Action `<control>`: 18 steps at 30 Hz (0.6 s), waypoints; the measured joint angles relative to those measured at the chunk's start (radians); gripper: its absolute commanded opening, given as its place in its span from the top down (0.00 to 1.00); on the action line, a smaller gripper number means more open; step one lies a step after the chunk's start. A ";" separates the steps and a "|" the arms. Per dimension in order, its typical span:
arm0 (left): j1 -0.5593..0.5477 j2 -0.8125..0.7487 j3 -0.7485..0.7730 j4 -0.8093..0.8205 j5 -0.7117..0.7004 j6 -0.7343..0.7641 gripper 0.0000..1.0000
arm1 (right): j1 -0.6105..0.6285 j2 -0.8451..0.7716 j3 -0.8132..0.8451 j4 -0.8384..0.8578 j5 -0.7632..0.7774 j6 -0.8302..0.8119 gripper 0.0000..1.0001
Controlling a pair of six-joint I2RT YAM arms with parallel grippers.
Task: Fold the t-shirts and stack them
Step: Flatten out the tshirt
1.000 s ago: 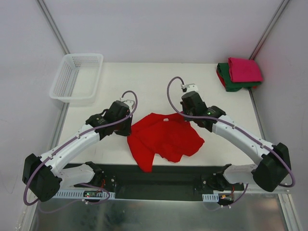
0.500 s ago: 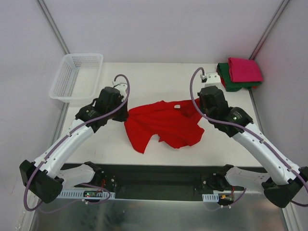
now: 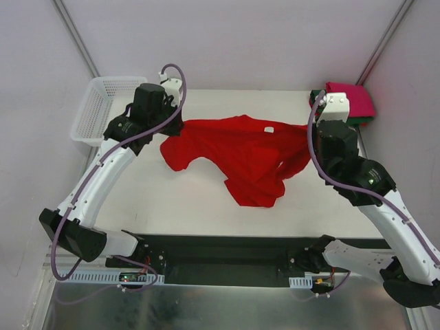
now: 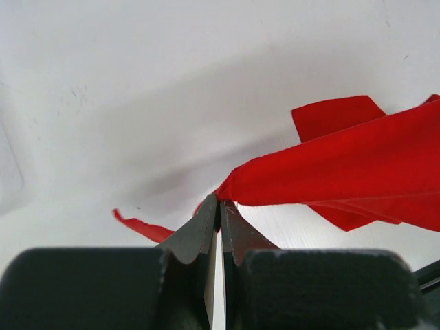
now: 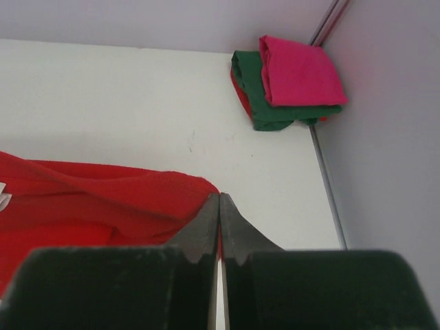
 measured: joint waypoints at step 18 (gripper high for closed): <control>0.019 0.079 0.496 -0.104 0.097 0.051 1.00 | 0.000 -0.064 0.197 0.127 -0.114 -0.132 0.99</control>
